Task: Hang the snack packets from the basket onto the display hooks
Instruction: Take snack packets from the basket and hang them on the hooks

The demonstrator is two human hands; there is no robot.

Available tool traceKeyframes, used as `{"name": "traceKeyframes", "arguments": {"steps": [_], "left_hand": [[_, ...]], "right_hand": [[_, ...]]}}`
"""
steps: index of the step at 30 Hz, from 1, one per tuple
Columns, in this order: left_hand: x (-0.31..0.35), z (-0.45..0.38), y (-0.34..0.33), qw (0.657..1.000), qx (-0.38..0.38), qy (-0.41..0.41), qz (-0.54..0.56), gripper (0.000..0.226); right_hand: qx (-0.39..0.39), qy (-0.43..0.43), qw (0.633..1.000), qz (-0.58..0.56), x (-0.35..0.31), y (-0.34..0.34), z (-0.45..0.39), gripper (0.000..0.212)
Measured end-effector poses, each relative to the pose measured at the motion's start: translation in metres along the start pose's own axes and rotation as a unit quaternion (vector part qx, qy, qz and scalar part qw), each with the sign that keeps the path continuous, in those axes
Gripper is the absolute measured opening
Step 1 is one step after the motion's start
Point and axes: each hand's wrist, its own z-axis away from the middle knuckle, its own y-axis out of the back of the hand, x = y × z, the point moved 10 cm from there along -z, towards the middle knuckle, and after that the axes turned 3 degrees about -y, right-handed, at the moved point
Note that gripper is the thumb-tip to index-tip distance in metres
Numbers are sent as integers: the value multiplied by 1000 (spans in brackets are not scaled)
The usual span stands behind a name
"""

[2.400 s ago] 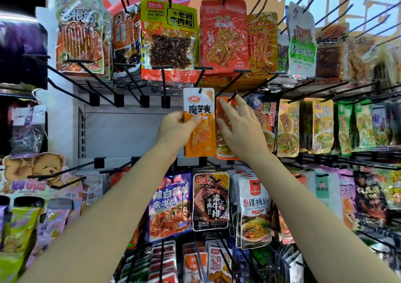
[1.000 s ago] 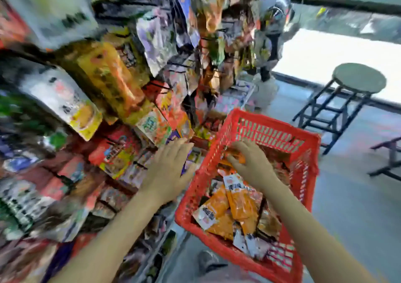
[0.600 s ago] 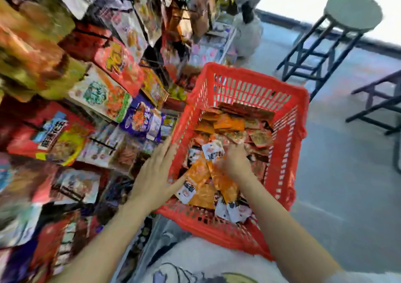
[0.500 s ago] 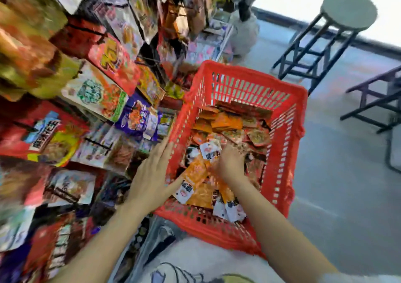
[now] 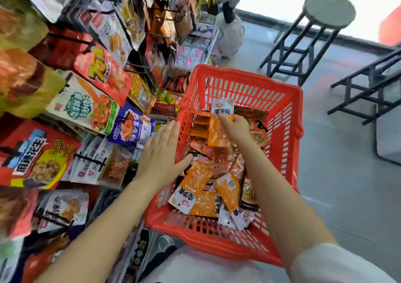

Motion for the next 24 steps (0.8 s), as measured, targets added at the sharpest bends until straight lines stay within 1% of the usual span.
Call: {"name": "traceKeyframes", "arguments": {"steps": [1, 4, 6, 7, 9, 12, 14, 15, 17, 18, 21, 23, 24], "left_hand": [[1, -5, -3, 1000, -4, 0, -3, 91], [-2, -9, -11, 1000, -4, 13, 23, 91], [-5, -8, -12, 999, 8, 18, 45, 91], [-5, -7, -12, 999, 10, 17, 51, 92], [-7, -7, -13, 998, 12, 17, 59, 93], [-6, -9, -13, 997, 13, 19, 68, 93], [-6, -10, -13, 997, 11, 18, 69, 93], [-6, -10, -13, 997, 11, 17, 68, 92], [-5, -10, -13, 997, 11, 16, 73, 92], [-5, -10, -14, 997, 11, 15, 75, 91], [-6, -10, -13, 997, 14, 15, 80, 90], [-6, -10, -13, 996, 14, 16, 81, 90], [-6, -10, -13, 996, 14, 18, 82, 90]], "right_hand": [[-9, 2, 1000, 17, -5, -8, -14, 47], [-31, -29, 991, 123, 5, -37, -45, 57], [-33, -48, 980, 189, 13, -47, -52, 69], [-25, -54, 978, 201, 14, -48, -53, 75], [-24, -73, 980, 182, 18, -53, -59, 84], [-44, -94, 988, 115, 19, -64, -67, 86], [-63, -109, 988, 90, 20, -74, -68, 80], [-70, -116, 988, 78, 21, -77, -69, 74], [-87, -135, 987, 23, 23, -81, -70, 59], [-97, -145, 985, -17, 24, -84, -70, 58], [-102, -147, 980, -86, 21, -91, -68, 65], [-82, -134, 985, -71, 18, -94, -66, 75], [-77, -129, 987, -62, 19, -96, -66, 76]]}}
